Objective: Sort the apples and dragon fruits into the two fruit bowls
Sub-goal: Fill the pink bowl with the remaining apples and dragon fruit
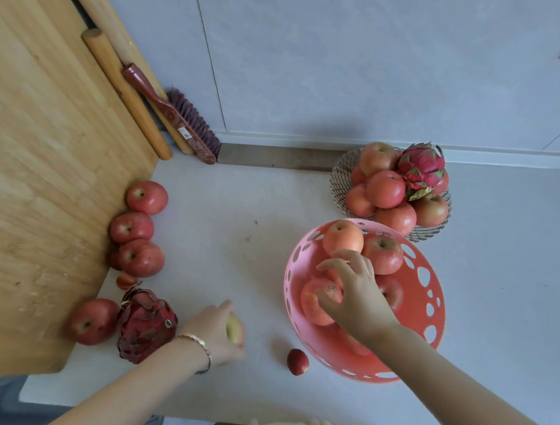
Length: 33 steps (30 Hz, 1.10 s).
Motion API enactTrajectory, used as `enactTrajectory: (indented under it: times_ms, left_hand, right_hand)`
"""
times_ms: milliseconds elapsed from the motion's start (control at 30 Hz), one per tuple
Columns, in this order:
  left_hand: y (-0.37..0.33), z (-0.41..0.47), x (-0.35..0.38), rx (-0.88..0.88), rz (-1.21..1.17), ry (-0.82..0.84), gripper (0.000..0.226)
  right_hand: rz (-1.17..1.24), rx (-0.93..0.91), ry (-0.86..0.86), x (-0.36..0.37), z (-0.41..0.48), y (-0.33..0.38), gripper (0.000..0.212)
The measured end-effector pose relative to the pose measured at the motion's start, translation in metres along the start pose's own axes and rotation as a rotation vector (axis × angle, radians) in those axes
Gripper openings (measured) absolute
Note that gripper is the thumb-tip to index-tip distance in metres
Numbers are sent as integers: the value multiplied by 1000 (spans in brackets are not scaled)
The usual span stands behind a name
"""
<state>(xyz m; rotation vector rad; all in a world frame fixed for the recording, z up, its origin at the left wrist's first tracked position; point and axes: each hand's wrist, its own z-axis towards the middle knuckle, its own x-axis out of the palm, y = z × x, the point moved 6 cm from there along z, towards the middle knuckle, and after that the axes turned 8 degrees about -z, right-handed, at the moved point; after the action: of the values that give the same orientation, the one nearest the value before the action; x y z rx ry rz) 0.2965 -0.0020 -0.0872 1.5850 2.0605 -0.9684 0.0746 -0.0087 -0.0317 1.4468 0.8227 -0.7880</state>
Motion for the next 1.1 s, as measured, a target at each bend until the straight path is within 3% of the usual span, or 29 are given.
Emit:
enactTrajectory:
  times_ms: [100,167,233,433,500,567,633,700,867,967,1100]
  left_hand:
    - [-25,-10,-31,45,-387,-106,67]
    - [-54,-19,-47,147,-469,-117,77]
    - [-80,-27,-54,229,-474,-109,82]
    - [-112,-24,-45,366,-517,-88,87]
    - [-111,-19,-43,421,-569,-122,83]
    - [-105,-12,-43,423,-525,-230,65]
    - [-99,-4,-39,380,-458,-283,51]
    - [-96,5,-28,339,-448,-232,44]
    - [-94,15,-13,314,-459,-168,53]
    - [-96,17,-14,380,-374,-240,62]
    - [-113,14,-26,571,-216,-397,70]
  right_hand:
    - [75,-177,97,-6,-6,27,60]
    - [45,-237,256,-1,-8,45,83]
    - [14,-280,264,3,-9,57,94]
    - [100,-281,-5,2,2,36,85]
    - [161,-149,-85,6,12,20,82]
    - [221,10,-121,11,22,3,80]
    - [136,15,-143,17,29,-2,83]
    - [-72,-25,-162,26,32,-3,86]
    - [-304,4,-179,33,35,-4,89]
    - [-421,-20,-189,35,38,-3,90]
    - [-327,-76,33,24,43,-7,99]
